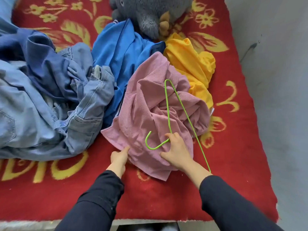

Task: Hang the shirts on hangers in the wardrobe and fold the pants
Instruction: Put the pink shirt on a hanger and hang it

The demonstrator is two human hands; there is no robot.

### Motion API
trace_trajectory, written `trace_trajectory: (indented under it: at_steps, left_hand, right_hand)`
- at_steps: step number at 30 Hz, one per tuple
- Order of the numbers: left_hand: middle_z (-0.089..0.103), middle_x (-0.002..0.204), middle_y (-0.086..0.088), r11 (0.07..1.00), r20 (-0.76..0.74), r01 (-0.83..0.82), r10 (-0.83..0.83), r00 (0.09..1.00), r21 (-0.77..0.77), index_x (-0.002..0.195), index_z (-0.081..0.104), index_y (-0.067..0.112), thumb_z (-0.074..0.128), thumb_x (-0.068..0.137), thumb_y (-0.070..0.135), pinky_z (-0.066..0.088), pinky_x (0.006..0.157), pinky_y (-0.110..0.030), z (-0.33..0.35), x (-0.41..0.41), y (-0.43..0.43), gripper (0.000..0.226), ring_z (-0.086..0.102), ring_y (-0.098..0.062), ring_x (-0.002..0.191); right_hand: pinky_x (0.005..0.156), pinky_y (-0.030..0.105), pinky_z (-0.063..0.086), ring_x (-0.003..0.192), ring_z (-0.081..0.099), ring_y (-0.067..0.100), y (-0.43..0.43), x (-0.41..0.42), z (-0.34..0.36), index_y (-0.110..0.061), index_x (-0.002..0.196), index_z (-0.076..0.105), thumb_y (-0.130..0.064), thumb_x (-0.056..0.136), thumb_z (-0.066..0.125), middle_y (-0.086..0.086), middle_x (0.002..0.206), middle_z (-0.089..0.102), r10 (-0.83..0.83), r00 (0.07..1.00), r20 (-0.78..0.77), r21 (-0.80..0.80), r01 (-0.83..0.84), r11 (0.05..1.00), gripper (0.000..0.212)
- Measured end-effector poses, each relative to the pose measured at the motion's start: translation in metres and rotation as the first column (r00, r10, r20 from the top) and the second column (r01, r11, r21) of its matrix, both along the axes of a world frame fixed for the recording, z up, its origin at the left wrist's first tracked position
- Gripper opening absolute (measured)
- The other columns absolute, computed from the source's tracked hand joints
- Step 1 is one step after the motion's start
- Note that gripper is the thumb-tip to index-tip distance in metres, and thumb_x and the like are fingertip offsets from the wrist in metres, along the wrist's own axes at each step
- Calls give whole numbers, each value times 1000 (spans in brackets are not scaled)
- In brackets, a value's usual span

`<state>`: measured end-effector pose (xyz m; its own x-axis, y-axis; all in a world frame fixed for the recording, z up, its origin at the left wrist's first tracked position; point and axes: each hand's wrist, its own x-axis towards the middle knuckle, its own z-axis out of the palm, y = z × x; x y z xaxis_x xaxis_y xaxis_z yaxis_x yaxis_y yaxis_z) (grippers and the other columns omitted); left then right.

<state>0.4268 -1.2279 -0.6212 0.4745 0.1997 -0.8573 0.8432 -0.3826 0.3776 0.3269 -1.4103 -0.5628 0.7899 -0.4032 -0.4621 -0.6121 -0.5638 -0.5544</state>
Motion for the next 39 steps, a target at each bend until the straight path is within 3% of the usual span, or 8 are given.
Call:
trace_trajectory:
  at_steps: [3,9,12,20,25,28,35,39]
  left_hand:
    - [55,77,-10,996,73,92,-91,993,-20,74,54,11,64,86,26,41,68,-33,6,6,1,21,52,-22,81]
    - [74,98,-5,795,-35,161,-223,974,-584,102,72,11,55,87,20,51,69,-25,72,24,-14,24,71,-14,81]
    - [72,97,-8,721,20,195,-244,970,-665,95,71,15,57,89,20,52,80,-30,96,33,-16,15,69,-17,85]
    - [23,157,0,841,585,513,-332,740,-172,73,63,29,64,89,40,21,112,-13,139,29,-13,20,13,-18,145]
    - [67,88,2,739,671,558,-197,715,-378,79,67,22,56,96,26,41,92,-22,194,32,-39,21,57,-1,101]
    - [51,61,0,744,711,585,-217,669,-324,64,56,5,55,97,29,40,63,-26,239,44,-49,41,48,-11,60]
    - [63,92,-3,461,812,867,-570,125,190,101,56,27,79,56,7,52,66,-32,386,79,-60,54,59,-15,76]
    - [63,95,-5,565,859,736,-510,-43,372,122,45,23,58,67,-6,45,62,-28,452,90,-73,64,62,-28,82]
  right_hand:
    - [87,24,38,105,44,17,13,-6,-7,-15,120,50,-32,64,80,-6,104,37,-9,999,39,29,8,1000,66]
    - [78,26,37,96,39,10,43,-14,7,-21,103,47,-62,49,78,-6,100,35,-51,999,7,120,49,992,75]
    - [74,25,34,96,49,16,49,-6,16,-17,93,61,-33,69,78,-2,97,45,-248,967,55,142,238,961,34]
    - [55,15,34,56,40,3,16,13,88,-14,76,57,-8,92,56,-7,62,46,-494,848,192,369,405,837,17]
    - [39,17,31,43,37,6,-6,17,155,-22,79,57,-16,96,49,-8,52,42,-529,834,157,503,393,769,19]
    - [56,21,41,56,47,2,-14,24,207,-10,84,60,-12,95,52,-3,65,52,-494,814,306,418,352,837,14]
    - [73,26,49,88,58,12,-51,35,346,-11,105,53,-22,66,86,-1,95,59,-119,955,270,47,111,993,52]
    - [74,37,47,97,59,38,-61,53,409,-14,91,43,-9,77,54,15,100,62,-2,965,264,-449,125,885,19]
